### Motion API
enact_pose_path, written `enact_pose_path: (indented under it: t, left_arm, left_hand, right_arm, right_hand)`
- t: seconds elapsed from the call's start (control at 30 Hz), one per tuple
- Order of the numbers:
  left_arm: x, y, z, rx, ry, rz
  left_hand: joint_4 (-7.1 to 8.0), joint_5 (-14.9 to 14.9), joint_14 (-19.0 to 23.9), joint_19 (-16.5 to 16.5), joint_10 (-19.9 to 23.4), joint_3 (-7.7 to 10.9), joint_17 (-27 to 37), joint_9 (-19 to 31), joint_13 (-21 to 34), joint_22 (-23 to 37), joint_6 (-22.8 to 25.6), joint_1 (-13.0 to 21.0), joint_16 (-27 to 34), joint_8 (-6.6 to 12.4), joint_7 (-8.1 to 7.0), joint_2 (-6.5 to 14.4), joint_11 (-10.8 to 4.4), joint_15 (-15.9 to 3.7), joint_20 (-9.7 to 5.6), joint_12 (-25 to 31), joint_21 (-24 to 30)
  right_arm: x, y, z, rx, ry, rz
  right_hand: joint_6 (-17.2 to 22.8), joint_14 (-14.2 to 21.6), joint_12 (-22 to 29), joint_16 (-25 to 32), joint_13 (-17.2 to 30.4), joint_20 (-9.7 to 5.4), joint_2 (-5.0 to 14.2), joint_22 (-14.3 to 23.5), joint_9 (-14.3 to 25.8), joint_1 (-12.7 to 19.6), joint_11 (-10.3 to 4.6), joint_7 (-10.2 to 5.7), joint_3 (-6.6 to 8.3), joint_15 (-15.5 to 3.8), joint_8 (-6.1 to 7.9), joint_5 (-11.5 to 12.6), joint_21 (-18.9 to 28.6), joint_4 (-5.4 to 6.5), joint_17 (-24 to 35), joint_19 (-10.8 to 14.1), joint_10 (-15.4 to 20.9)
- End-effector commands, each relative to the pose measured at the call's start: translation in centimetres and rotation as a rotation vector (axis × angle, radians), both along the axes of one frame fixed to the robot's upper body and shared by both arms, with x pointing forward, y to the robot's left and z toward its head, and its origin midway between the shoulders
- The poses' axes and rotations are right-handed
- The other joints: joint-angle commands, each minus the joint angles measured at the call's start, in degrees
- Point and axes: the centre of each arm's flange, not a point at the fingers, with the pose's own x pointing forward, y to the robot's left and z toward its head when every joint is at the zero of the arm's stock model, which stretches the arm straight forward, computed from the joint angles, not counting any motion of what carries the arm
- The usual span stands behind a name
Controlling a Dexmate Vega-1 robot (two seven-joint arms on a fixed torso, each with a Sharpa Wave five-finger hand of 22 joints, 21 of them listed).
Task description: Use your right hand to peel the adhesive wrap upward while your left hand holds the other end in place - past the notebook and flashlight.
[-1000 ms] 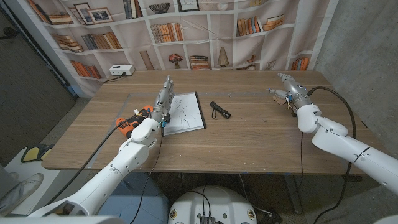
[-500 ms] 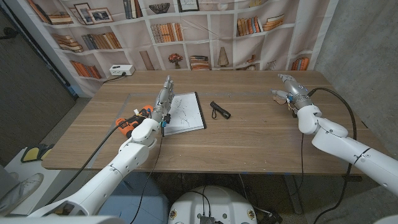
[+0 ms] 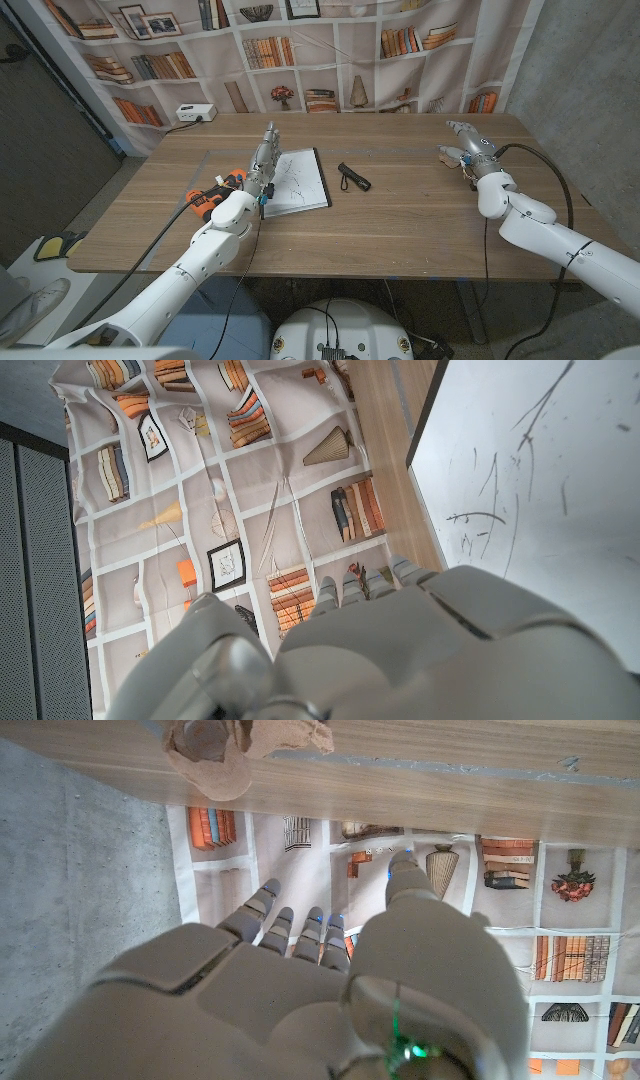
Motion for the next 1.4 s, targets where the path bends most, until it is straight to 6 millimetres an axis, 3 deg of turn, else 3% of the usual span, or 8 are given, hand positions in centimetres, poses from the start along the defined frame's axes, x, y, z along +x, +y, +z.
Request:
enact_pose_path:
  t: [0.03,0.23,0.5,1.17,1.4]
  left_arm:
    - [0.0,-0.1,0.2,0.002,-0.001,-0.003]
    - [0.1,-0.1,0.2,0.003,0.001,-0.005]
    - [0.1,-0.1,0.2,0.004,0.001,-0.005]
    - [0.1,0.2,0.0,0.000,0.006,-0.002]
    - [-0.1,0.5,0.0,-0.004,0.005,0.005]
  left_hand:
    - [0.03,-0.1,0.1,0.2,0.2,0.42,0.1,0.2,0.2,0.1,0.4,0.3,0.0,-0.13,-0.04,0.1,0.22,-0.11,-0.07,-0.2,0.3]
    - [0.03,-0.1,0.1,0.2,0.2,0.44,0.1,0.2,0.2,0.1,0.4,0.3,0.0,-0.13,-0.04,0.1,0.18,-0.12,-0.11,-0.2,0.3]
    - [0.02,-0.1,0.1,0.2,0.2,0.48,0.1,0.2,0.2,0.1,0.4,0.3,0.0,-0.15,-0.04,0.1,0.27,-0.09,-0.09,-0.2,0.3]
    - [-0.01,-0.1,0.0,0.2,0.2,0.61,0.1,0.2,0.2,0.1,0.4,0.2,0.0,-0.15,0.00,0.1,0.22,0.00,-0.09,-0.2,0.2]
    - [-0.02,-0.1,0.0,0.2,0.2,0.65,0.1,0.2,0.2,0.1,0.4,0.2,0.0,-0.16,0.03,0.1,0.23,-0.04,-0.09,-0.2,0.2]
  right_arm:
    - [0.1,-0.2,-1.0,0.000,-0.045,-0.048]
    - [0.4,-0.3,-1.4,0.004,-0.035,-0.057]
    - [0.6,-0.5,-1.7,0.015,-0.025,-0.066]
    - [1.4,-0.9,-2.3,0.045,-0.003,-0.076]
    - [1.7,-1.1,-2.6,0.048,0.001,-0.086]
  right_hand:
    - [0.5,0.9,0.3,0.6,0.1,-2.70,-0.24,0.1,0.3,0.2,-0.45,-0.28,0.11,-5.49,0.31,-0.1,0.2,0.51,0.3,1.3,0.8]
    - [0.8,1.5,0.2,0.6,0.1,-2.20,-0.59,0.1,0.3,1.4,-0.14,0.09,0.64,-5.15,0.22,-0.1,0.4,-0.09,0.1,2.3,1.3]
    - [0.9,1.5,0.0,0.4,0.1,-3.09,-0.42,0.1,0.3,3.2,-0.81,-0.69,1.65,-5.85,0.02,-0.2,0.1,-0.66,0.1,2.4,1.4]
    - [1.6,1.8,-0.2,0.6,0.1,-3.57,0.03,0.1,0.4,3.0,-1.48,-1.44,2.09,-6.59,-0.05,-0.5,0.0,0.64,0.4,2.5,2.0]
    - [2.1,2.2,-0.2,0.6,0.1,-3.29,0.18,0.1,0.4,4.2,-1.40,-1.49,2.90,-6.64,-0.05,-0.4,0.1,0.24,0.4,3.1,2.3]
